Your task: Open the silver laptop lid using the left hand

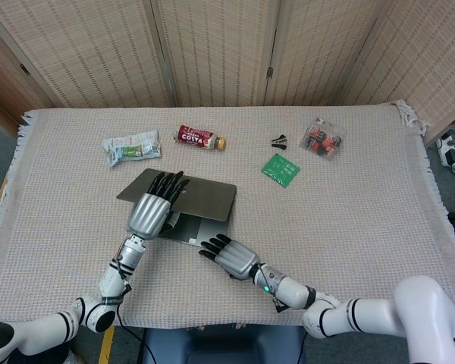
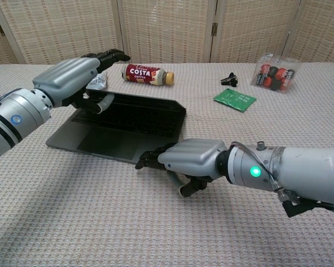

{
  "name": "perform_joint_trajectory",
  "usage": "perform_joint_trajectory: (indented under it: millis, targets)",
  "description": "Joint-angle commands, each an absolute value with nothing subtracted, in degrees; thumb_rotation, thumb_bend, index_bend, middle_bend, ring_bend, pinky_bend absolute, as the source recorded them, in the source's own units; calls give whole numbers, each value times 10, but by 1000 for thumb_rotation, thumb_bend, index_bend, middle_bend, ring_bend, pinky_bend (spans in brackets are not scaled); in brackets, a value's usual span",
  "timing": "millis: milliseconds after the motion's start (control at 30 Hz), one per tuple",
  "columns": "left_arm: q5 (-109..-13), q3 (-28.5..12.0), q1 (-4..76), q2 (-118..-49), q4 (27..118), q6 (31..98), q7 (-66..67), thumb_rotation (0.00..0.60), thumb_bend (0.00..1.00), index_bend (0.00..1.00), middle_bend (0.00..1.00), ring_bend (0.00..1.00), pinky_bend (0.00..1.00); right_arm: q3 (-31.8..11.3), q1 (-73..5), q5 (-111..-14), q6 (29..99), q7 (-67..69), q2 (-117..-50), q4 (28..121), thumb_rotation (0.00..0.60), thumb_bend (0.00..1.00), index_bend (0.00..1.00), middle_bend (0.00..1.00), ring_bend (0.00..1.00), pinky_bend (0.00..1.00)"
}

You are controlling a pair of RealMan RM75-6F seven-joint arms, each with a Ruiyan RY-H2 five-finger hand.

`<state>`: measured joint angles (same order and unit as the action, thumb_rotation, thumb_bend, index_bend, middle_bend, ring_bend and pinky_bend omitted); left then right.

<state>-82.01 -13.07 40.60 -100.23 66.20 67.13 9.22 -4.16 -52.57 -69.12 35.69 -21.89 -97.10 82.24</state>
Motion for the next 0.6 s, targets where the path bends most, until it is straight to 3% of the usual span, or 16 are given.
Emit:
perform_joint_trajectory:
  millis: [33,600]
  targets:
    - [-811,-141,414,-996,669,664,95,600,580,0,0,0,0,-40,-528,-685,359,-223,-972,823,600,1000,0,0,120,0]
    - [-751,-198,474,-970,684,612,129,600,580,0,0,0,0,-35,-540,-652,372,-240,-978,821,600,1000,0,0,106,0]
